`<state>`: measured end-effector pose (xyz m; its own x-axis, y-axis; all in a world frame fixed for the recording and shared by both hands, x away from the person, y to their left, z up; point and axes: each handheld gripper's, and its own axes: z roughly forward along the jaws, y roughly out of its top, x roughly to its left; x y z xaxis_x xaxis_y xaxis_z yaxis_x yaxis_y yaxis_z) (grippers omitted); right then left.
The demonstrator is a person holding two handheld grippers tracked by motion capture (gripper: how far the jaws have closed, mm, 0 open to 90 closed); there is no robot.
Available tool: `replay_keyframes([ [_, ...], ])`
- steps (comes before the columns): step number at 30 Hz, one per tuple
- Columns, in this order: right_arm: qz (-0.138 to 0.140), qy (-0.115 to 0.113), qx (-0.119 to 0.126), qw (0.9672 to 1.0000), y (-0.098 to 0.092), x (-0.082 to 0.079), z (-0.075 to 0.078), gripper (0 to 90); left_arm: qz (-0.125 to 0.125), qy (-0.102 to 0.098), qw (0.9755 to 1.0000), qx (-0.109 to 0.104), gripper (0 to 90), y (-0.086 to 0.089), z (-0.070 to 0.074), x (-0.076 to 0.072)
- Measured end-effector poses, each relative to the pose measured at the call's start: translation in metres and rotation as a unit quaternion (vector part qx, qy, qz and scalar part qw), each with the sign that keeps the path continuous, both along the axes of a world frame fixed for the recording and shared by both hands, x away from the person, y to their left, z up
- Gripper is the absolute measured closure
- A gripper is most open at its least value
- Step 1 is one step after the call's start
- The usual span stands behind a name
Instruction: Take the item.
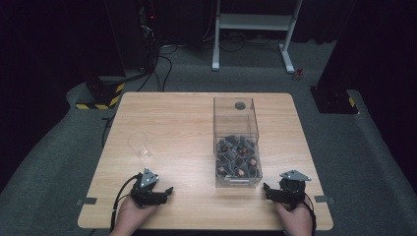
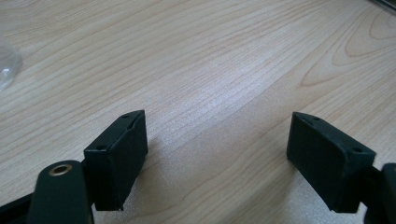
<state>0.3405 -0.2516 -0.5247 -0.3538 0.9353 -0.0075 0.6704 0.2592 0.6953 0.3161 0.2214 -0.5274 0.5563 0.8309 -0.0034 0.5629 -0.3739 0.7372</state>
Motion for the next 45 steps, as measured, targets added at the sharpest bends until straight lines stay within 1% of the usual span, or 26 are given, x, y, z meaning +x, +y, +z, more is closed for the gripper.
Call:
replay_keyframes([
  [4, 0.0, 0.0, 0.0, 1.0, 0.0, 0.0, 0.0, 7.9, 0.001, 0.0, 1.0, 0.006, 22.8, 0.0, 0.001, 0.0],
  [8, 0.0, 0.0, 0.0, 1.0, 0.0, 0.0, 0.0, 7.9, 0.003, 0.001, 1.0, 0.005, 25.1, 0.0, 0.001, 0.0],
  [9, 0.0, 0.0, 0.0, 1.0, 0.0, 0.0, 0.0, 7.9, -0.001, 0.001, 1.0, 0.004, 25.2, 0.001, 0.002, 0.0],
  [11, 0.0, 0.0, 0.0, 1.0, 0.0, 0.0, 0.0, 7.9, -0.005, -0.008, 1.0, 0.002, 25.6, 0.001, 0.003, -0.001],
  [13, 0.0, 0.0, 0.0, 1.0, 0.0, 0.0, 0.0, 7.9, -0.006, -0.011, 0.9999, -0.003, 25.8, 0.001, 0.006, -0.002],
  [15, 0.0, 0.0, 0.0, 1.0, 0.0, 0.0, 0.0, 7.9, -0.009, -0.019, 0.9997, -0.012, 27.8, 0.003, 0.009, -0.004],
  [17, 0.0, 0.0, 0.0, 1.0, 0.0, 0.0, 0.0, 7.9, -0.009, -0.023, 0.9994, -0.023, 28.5, 0.004, 0.013, -0.005],
  [20, 0.0, 0.0, 0.0, 1.0, 0.0, 0.0, 0.0, 8.0, -0.011, -0.025, 0.9988, -0.04, 28.5, 0.005, 0.014, -0.007],
  [22, 0.0, 0.0, 0.0, 1.0, 0.0, 0.0, 0.0, 8.0, -0.015, -0.032, 0.9984, -0.045, 29.4, 0.006, 0.015, -0.008],
  [23, 0.0, 0.0, 0.0, 1.0, 0.0, 0.0, 0.0, 8.0, -0.018, -0.031, 0.9983, -0.047, 30.0, 0.007, 0.015, -0.008],
  [24, 0.0, 0.0, 0.0, 1.0, 0.0, 0.0, 0.0, 8.0, -0.016, -0.03, 0.9977, -0.058, 30.1, 0.008, 0.015, -0.008],
  [26, 0.0, 0.0, 0.0, 1.0, 0.0, 0.0, 0.0, 8.0, -0.016, -0.03, 0.9969, -0.07, 30.8, 0.01, 0.016, -0.008],
  [27, 0.0, 0.0, 0.0, 1.0, 0.0, 0.0, 0.0, 8.0, -0.016, -0.031, 0.9967, -0.073, 31.0, 0.011, 0.016, -0.008],
  [28, 0.001, 0.0, 0.0, 1.0, 0.0, 0.0, 0.0, 8.0, -0.015, -0.036, 0.9963, -0.076, 31.1, 0.011, 0.017, -0.008],
  [35, 0.001, 0.0, -0.001, 1.0, 0.0, 0.0, 0.0, 8.0, -0.021, -0.048, 0.9957, -0.077, 31.2, 0.01, 0.019, -0.01],
  [36, 0.001, -0.001, -0.001, 1.0, 0.0, 0.0, 0.0, 8.0, -0.023, -0.051, 0.9957, -0.074, 31.4, 0.009, 0.02, -0.01],
  [38, 0.001, -0.001, -0.001, 1.0, 0.0, 0.0, 0.0, 8.0, -0.024, -0.049, 0.9953, -0.08, 31.4, 0.007, 0.021, -0.01],
  [40, 0.001, -0.001, -0.001, 1.0, 0.0, 0.0, 0.0, 8.0, -0.028, -0.043, 0.9944, -0.092, 31.1, 0.005, 0.023, -0.01],
  [41, 0.001, 0.0, -0.001, 1.0, 0.0, 0.0, 0.0, 8.0, -0.03, -0.044, 0.9943, -0.092, 30.6, 0.002, 0.025, -0.009],
  [43, 0.001, 0.0, -0.001, 1.0, 0.0, 0.0, 0.0, 8.0, -0.034, -0.041, 0.9948, -0.087, 28.4, -0.002, 0.028, -0.008],
  [44, 0.001, 0.0, -0.001, 1.0, 0.0, 0.0, 0.0, 8.0, -0.038, -0.039, 0.9945, -0.089, 28.1, -0.003, 0.029, -0.007],
  [45, 0.001, 0.0, -0.001, 1.0, 0.0, 0.0, 0.0, 8.0, -0.042, -0.041, 0.9946, -0.086, 28.1, -0.005, 0.031, -0.007],
])
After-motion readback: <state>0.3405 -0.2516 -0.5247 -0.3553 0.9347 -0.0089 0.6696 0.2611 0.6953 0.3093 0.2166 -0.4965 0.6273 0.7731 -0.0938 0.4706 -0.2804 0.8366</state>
